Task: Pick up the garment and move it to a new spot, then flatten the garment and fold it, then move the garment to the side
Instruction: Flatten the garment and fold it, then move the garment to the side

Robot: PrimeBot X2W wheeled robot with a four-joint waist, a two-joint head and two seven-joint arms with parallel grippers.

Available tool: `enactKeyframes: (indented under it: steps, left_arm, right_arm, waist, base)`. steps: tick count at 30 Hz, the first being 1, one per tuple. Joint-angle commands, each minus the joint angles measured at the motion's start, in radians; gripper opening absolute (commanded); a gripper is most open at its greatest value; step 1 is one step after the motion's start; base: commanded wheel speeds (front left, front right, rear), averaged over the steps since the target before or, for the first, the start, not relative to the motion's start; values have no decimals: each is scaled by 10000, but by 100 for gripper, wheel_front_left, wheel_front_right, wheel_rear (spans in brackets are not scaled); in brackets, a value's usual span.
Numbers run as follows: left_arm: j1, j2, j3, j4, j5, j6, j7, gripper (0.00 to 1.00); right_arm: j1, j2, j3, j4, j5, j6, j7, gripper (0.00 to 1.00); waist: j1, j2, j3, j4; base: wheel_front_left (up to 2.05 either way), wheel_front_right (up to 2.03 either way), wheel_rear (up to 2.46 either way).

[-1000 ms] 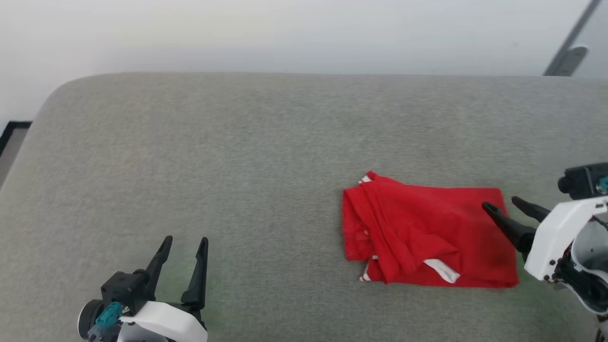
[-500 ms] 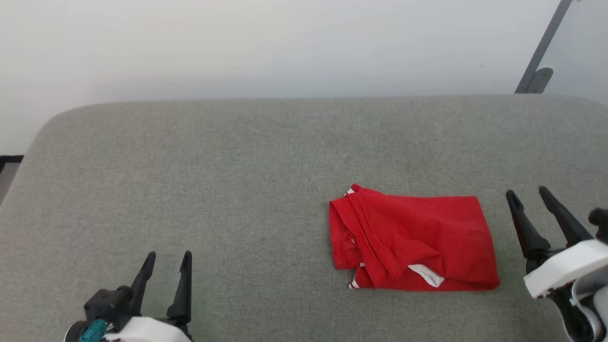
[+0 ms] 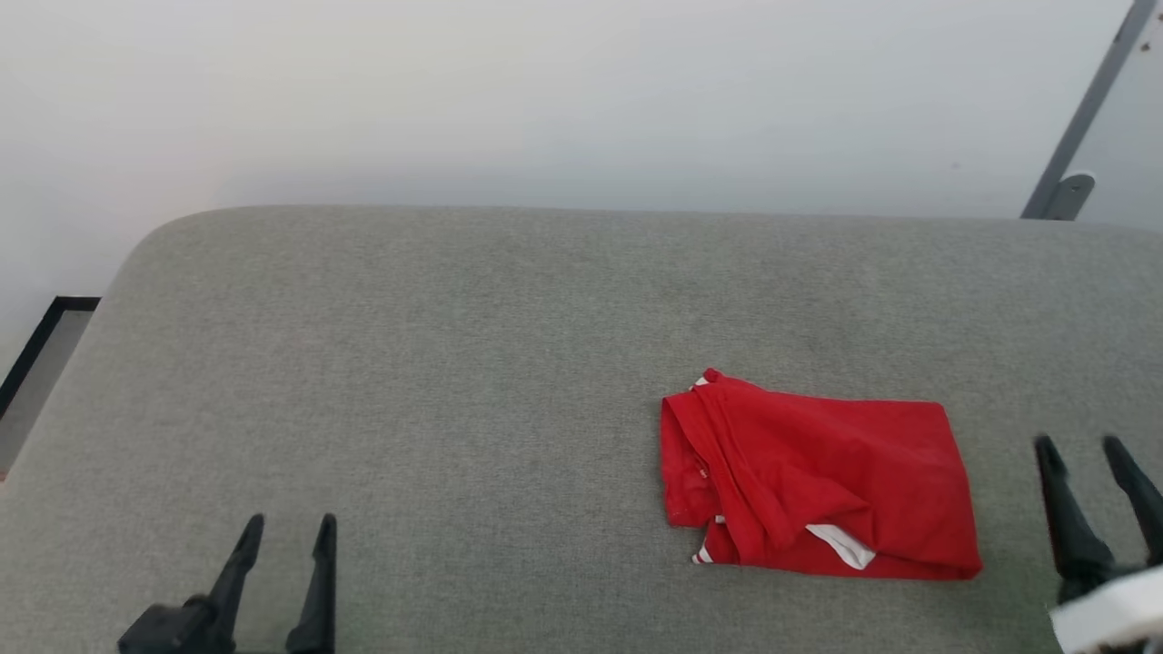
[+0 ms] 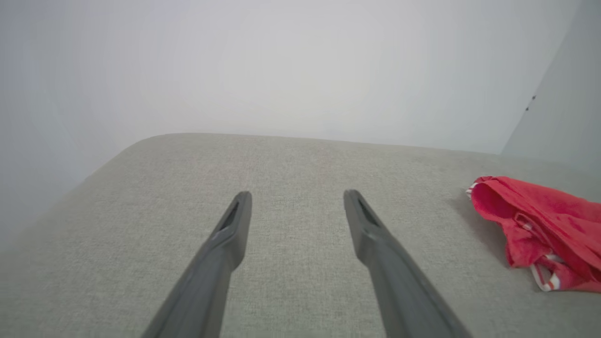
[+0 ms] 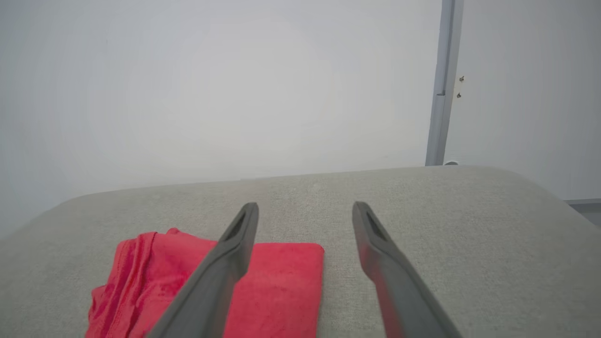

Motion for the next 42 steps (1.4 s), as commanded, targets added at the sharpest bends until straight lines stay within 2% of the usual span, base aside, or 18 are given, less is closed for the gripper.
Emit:
enactKeyframes:
  steps: [1,13,24,28,33,36,42]
  left_arm:
    - [189,11,112,-156,109,9,-18,100]
    - [624,-202,430,-632,149,9,-18,100]
    - [392,-211,287,-583,139,9,-18,100]
    - [131,-286,190,-553,114,9,-19,100]
    - [-485,-258,-77,-493,94,9,-18,100]
    - [-948,-179,-202,-333,0,9,-18,100]
    - [-1697,-193,-290,-211,-117,9,-19,100]
  right_arm:
    - [317,48,-145,-199,-58,0,-42,100]
    - [1219,228,-906,-1385,-305,0,398,100]
    - [1246,304,-917,-1618,-408,0,1088,100]
    - [661,-170,-415,-1448,-335,0,2539,100]
    - [-633,-1196,549,-1265,-161,1,5117,100]
    - [-1509,-1830,963,-1122,251,-2,6609,100]
    - [-2916,-2422,1325,-640,1238,-2,9338,100]
  waist:
    - [0,-1,14,61]
    - [0,-1,210,29]
    - [0,-1,282,29]
    - [0,-1,474,75]
    - [0,-1,1249,119]
    - [0,-1,1744,204]
    - [0,-1,2600,346]
  base:
    - [0,0,0]
    - [0,0,0]
    - [0,0,0]
    - [0,0,0]
    - [0,0,0]
    - [0,0,0]
    - [0,0,0]
